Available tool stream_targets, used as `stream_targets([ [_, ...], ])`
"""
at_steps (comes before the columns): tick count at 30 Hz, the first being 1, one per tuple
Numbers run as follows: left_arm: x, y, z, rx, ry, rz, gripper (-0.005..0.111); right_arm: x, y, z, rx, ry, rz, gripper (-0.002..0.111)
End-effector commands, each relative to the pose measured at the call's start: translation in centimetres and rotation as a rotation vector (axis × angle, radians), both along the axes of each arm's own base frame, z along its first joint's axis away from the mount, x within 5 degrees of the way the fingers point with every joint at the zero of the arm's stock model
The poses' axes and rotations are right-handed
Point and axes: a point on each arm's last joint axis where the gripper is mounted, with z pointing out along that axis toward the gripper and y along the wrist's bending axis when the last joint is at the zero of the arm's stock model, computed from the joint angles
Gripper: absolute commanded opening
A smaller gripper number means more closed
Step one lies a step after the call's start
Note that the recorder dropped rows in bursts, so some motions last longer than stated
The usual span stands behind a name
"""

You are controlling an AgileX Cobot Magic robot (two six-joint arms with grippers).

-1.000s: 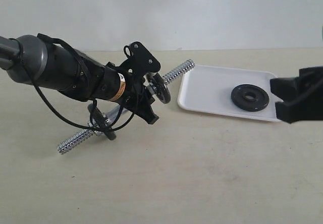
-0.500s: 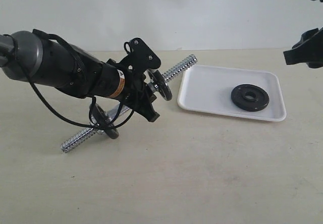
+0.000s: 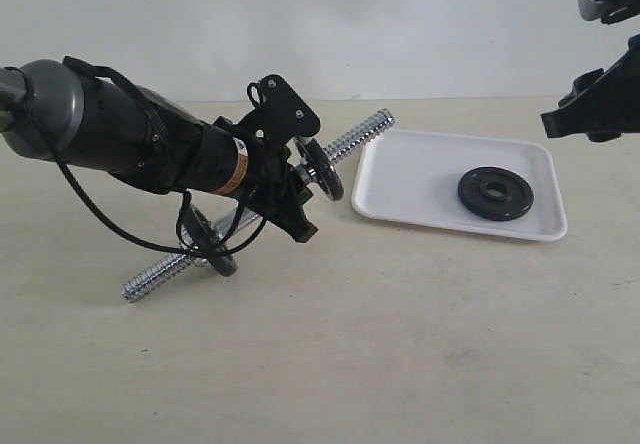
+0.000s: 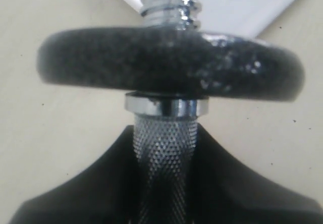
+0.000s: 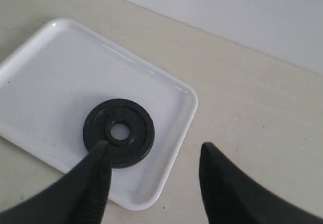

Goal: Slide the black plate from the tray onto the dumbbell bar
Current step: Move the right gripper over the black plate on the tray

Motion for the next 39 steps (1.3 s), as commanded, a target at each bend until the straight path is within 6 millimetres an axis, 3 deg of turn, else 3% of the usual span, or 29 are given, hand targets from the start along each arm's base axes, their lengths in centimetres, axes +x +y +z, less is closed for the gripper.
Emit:
stream_targets([
  [1,0.3,0.1,3.8,-0.015,-0.099,0.023,0.004,0.4,-0.2,0.4,-0.001,-0.060,0.003,0.046],
  [4,0.3,0.1,3.8,-0.015,-0.099,0.023,0.004,1.1,-0.3,0.0,0.001,-0.087,0.015,0.058],
  [6,0.3,0.1,3.8,-0.015,-0.099,0.023,0.004,1.7,-0.5,-0.8,0.032,-0.070,-0.003,0.079],
  [8,0.3,0.1,3.8,-0.015,-0.099,0.023,0.004,2.6,-0.8,-1.7,0.088,-0.038,-0.047,0.090],
  [18,0.3,0.1,3.8,-0.018,-0.099,0.026,0.004,6.3,-2.1,-5.8,0.136,0.131,-0.089,0.091],
  [24,0.3,0.1,3.8,-0.022,-0.098,0.029,0.004,7.3,-2.4,-7.4,0.159,0.158,-0.105,0.091],
  [33,0.3,0.1,3.8,-0.027,-0.097,0.033,0.004,7.8,-2.3,-7.2,0.242,0.064,-0.163,0.091],
  [39,0.3,0.1,3.8,-0.027,-0.097,0.033,0.004,9.3,-2.0,-11.2,0.265,0.176,-0.166,0.091],
])
